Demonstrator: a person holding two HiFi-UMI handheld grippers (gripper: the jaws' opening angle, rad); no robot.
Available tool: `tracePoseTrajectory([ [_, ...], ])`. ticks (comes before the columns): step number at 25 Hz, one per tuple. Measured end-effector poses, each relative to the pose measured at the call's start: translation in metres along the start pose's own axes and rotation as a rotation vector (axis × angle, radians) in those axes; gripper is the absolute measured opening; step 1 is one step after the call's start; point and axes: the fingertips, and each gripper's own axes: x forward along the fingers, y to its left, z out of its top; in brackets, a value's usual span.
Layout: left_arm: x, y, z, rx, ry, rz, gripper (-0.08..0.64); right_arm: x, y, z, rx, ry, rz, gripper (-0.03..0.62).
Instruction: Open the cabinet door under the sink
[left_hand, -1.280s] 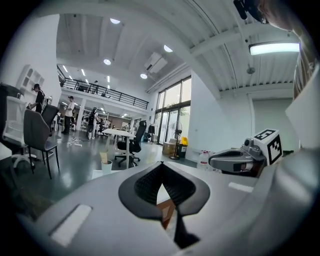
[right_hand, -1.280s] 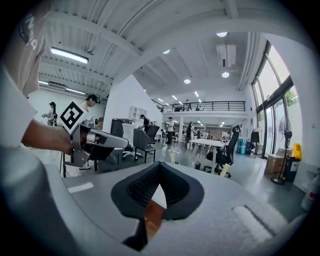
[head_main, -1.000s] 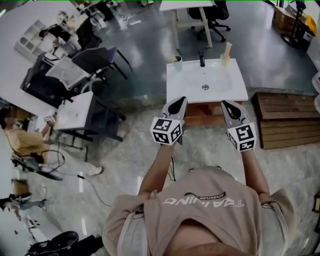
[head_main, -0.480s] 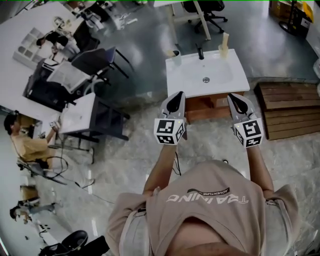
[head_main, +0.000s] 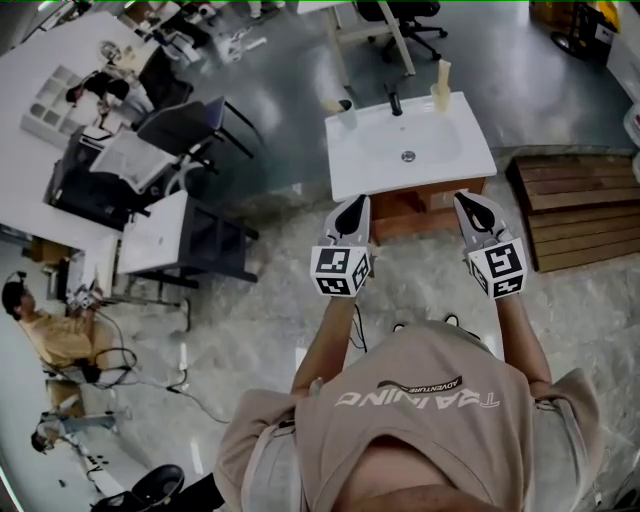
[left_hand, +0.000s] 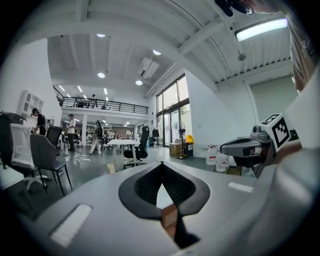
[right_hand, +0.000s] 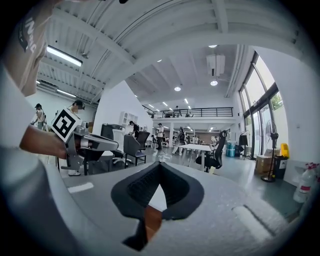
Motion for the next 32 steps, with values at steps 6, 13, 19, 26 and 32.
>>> tracePoseTrajectory([
  [6,-0.004,0.004,-0.004,-0.008,0.015,0.011,0.017,0.006,0.011,0.001,-0.012,0.008,0.035,0.002],
  [13,-0.013,0.005,-0.011,-0.024,0.026,0.027,0.017,0.011,0.015,0.001,-0.027,0.021,0.051,0.002],
  [19,-0.013,0.016,-0.006,-0.021,0.015,0.037,0.017,0.025,0.018,0.011,-0.051,0.004,0.059,0.002],
  [26,-0.012,0.011,-0.013,-0.029,0.02,0.011,0.017,0.022,0.023,0.002,-0.055,0.028,0.064,0.002],
  [32,-0.013,0.003,-0.014,-0.034,0.022,-0.007,0.017,0.017,0.023,0.003,-0.061,0.032,0.063,0.002],
])
